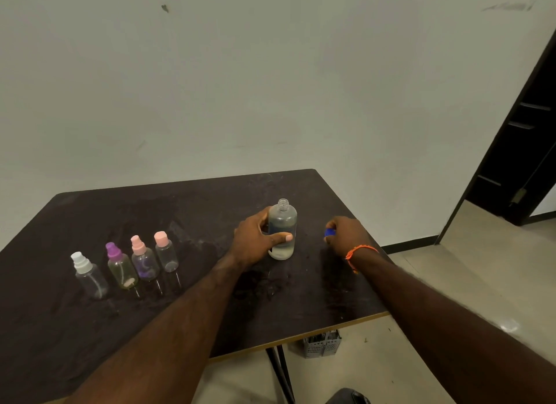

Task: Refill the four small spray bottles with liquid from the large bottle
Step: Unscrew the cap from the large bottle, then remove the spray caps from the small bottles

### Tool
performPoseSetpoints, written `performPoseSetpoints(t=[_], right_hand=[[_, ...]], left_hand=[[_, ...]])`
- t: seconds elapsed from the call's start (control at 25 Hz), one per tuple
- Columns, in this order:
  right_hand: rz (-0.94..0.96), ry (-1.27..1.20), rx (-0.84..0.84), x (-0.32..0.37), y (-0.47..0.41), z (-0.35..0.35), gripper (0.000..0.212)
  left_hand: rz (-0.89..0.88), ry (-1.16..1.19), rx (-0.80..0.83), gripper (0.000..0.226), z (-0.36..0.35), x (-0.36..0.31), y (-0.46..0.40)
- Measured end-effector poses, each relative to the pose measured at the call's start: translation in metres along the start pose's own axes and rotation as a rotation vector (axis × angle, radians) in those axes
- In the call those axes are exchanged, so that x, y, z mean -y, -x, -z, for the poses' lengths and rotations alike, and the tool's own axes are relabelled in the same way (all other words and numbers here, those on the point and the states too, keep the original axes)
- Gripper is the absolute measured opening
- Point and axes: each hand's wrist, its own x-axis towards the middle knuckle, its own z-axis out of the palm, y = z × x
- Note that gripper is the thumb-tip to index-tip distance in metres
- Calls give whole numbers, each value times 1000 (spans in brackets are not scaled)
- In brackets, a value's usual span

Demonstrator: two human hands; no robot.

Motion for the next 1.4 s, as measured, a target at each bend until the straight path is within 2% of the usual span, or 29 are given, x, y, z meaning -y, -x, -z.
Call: performPoseSetpoints(t=[0.2, 0.28, 0.4, 0.52, 0.72, 0.92, 1.08, 1.16, 1.28, 1.4], right_hand=[[-76, 11, 69, -18, -2, -17, 36], [-72, 36, 72, -16, -1, -15, 50], [72, 250, 9, 0, 2, -3, 79], [229, 148, 87, 27, 4, 2, 87], [230, -71, 37, 45, -14, -11, 79], [157, -148, 7, 34, -45, -20, 67], [124, -148, 17, 33, -63, -20, 67], [117, -152, 33, 32, -67, -19, 69], [74, -154, 17, 29, -62, -15, 80], [27, -108, 1, 24, -44, -12, 76]], left_hand=[[-4, 7, 7, 81, 0, 5, -2], [-9, 7, 2, 79, 0, 4, -2], [-10, 20, -10, 76, -2, 3, -5], [-12, 21, -21, 78, -7, 3, -14], [-5, 13, 10, 76, -19, 1, -50], [-9, 76, 28, 69, -31, 4, -83], [22, 50, 49, 71, -31, 5, -100], [50, 14, 72, 81, -27, 5, -102], [199, -75, 74, 123, -17, 3, -89], [222, -181, 49, 129, -1, 1, -66]])
